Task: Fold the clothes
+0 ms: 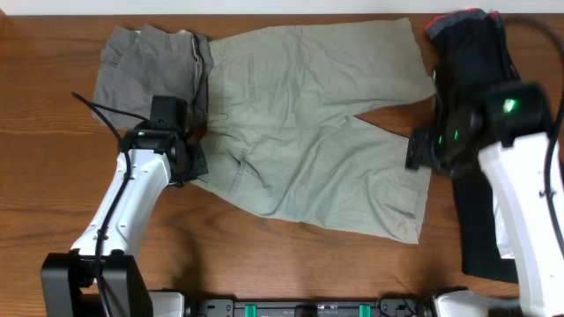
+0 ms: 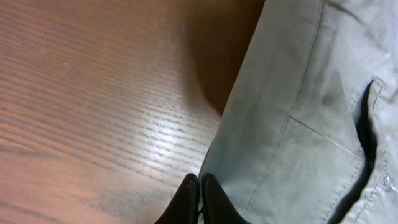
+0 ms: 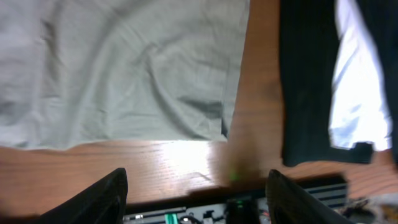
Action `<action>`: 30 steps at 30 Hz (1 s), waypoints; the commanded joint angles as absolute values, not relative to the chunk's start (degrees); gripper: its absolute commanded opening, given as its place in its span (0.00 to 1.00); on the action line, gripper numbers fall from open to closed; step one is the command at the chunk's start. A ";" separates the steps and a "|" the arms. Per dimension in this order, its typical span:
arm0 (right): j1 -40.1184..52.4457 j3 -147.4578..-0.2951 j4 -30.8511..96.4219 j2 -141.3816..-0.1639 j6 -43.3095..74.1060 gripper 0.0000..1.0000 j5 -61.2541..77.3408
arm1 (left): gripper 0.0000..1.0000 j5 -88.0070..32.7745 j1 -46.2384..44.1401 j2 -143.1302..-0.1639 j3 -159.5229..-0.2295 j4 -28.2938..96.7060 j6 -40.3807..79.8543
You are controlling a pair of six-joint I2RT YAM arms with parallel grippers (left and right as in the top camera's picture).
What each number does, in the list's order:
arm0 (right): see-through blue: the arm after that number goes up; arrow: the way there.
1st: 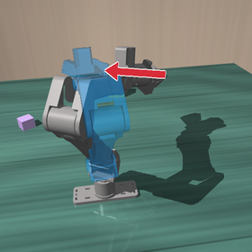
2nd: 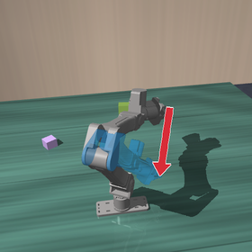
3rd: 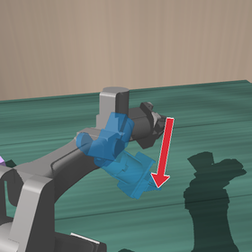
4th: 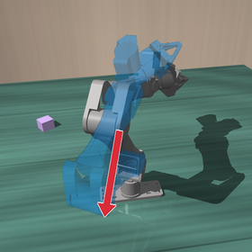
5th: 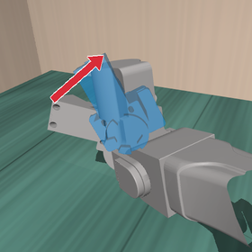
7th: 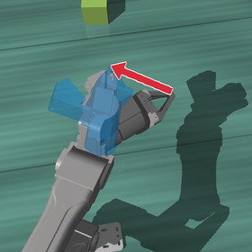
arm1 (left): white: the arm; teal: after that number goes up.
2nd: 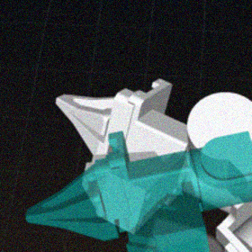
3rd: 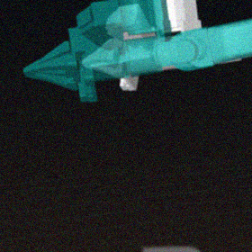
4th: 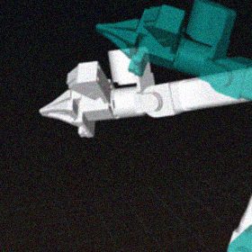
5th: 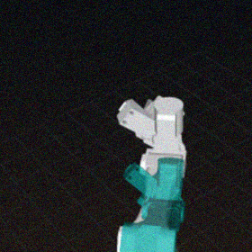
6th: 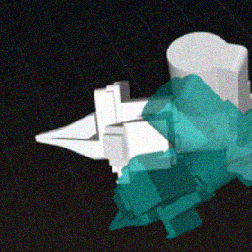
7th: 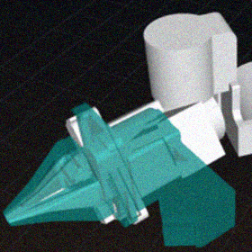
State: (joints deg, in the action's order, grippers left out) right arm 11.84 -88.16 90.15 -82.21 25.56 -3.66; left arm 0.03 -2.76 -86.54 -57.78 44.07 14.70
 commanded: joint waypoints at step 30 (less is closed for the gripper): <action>12.78 -38.06 58.04 -73.52 54.83 0.47 -5.98 | 0.06 0.93 -2.52 -86.48 -57.87 43.03 21.04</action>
